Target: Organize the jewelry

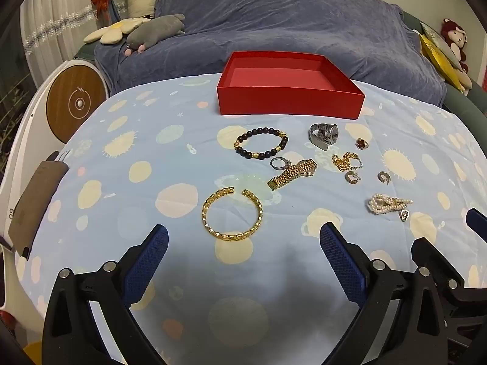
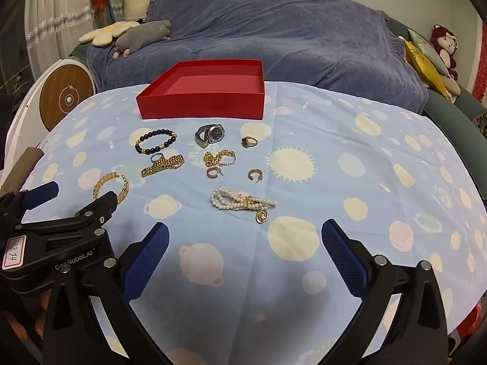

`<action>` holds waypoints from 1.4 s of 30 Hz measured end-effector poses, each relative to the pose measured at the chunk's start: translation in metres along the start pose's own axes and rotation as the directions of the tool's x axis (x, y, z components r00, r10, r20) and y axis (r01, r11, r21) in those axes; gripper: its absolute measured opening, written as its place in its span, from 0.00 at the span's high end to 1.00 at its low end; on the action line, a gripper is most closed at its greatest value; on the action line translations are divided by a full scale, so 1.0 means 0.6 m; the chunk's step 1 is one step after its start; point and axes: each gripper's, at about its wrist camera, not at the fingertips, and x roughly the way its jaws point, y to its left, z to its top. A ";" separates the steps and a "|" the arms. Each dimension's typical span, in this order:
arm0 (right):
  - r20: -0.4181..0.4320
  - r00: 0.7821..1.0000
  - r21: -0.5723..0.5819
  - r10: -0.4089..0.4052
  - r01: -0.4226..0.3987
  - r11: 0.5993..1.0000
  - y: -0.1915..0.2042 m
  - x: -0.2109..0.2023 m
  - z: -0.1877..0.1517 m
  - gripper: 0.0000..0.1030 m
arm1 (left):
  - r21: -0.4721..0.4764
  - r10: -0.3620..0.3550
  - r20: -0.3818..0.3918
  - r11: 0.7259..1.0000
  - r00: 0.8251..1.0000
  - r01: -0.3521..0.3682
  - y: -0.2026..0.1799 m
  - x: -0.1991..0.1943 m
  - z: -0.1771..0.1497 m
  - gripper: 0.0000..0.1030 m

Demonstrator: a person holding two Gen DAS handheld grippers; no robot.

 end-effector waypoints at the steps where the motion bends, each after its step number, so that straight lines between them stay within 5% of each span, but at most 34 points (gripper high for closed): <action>1: 0.002 1.000 -0.001 0.000 0.000 1.000 0.000 0.000 0.000 0.05 | -0.002 -0.001 -0.008 1.000 1.000 0.001 0.000 0.001 0.000 0.05; 42: 0.003 1.000 0.001 -0.007 0.007 1.000 0.001 -0.022 -0.019 0.05 | -0.019 -0.010 -0.019 1.000 1.000 0.009 0.002 -0.013 -0.023 0.05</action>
